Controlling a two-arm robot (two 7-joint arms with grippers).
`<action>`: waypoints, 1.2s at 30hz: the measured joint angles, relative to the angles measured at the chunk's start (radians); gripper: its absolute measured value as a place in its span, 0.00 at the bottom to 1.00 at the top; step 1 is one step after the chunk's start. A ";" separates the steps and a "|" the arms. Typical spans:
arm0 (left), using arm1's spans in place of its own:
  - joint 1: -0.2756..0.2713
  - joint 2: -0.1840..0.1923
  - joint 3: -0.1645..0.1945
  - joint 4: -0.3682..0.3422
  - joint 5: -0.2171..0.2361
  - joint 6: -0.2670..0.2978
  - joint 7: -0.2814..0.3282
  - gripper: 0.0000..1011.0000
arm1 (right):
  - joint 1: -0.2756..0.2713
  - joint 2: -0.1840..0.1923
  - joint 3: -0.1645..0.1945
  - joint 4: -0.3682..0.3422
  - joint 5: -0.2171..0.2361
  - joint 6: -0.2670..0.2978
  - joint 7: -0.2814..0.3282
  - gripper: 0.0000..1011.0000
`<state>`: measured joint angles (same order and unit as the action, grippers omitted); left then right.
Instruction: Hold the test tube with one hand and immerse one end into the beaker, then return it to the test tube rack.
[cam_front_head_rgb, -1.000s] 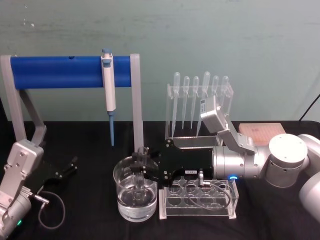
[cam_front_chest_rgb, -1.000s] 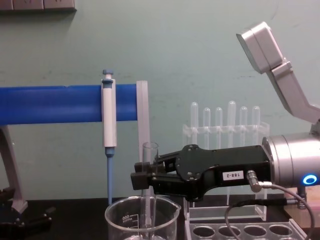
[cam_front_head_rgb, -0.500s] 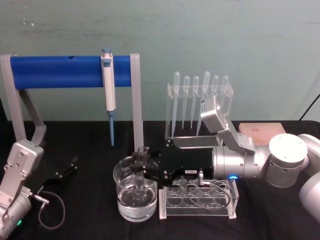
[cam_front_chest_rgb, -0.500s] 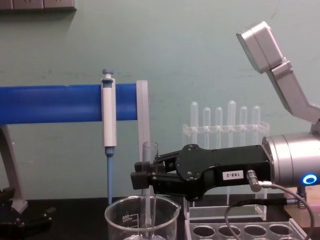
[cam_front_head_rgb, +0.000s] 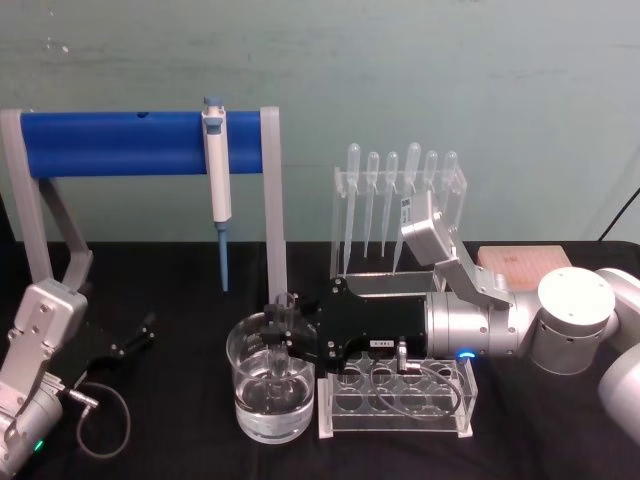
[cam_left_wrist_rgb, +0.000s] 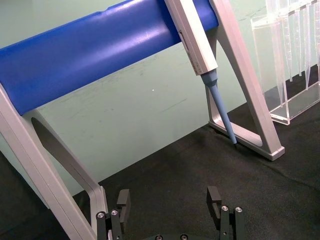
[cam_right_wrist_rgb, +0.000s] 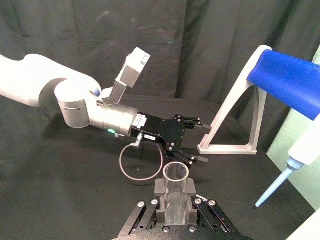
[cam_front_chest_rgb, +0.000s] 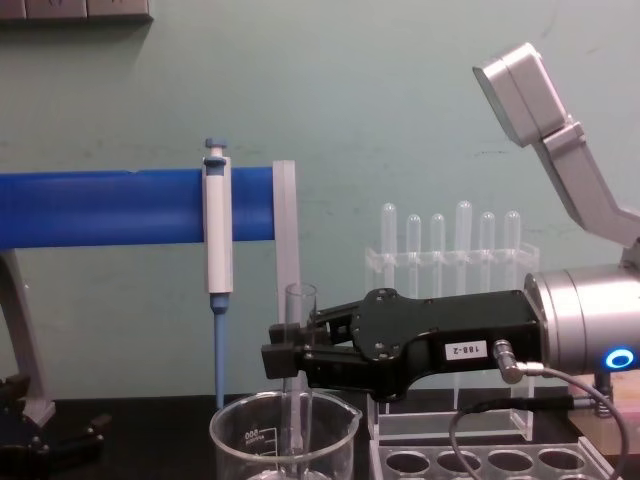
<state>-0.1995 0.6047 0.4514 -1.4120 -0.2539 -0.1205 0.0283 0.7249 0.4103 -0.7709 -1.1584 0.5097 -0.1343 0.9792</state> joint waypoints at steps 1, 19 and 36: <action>0.000 0.000 0.000 0.000 0.000 0.000 0.000 0.99 | 0.000 0.000 0.000 0.000 0.000 0.000 0.000 0.22; 0.000 0.000 0.000 0.000 0.000 0.000 0.000 0.99 | 0.000 0.000 0.000 0.000 0.000 0.000 0.000 0.22; 0.000 0.000 0.000 0.000 0.000 0.000 0.000 0.99 | 0.000 0.000 0.000 0.000 0.000 0.000 0.000 0.22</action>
<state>-0.1995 0.6047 0.4514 -1.4120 -0.2539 -0.1205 0.0283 0.7250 0.4103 -0.7709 -1.1584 0.5097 -0.1343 0.9793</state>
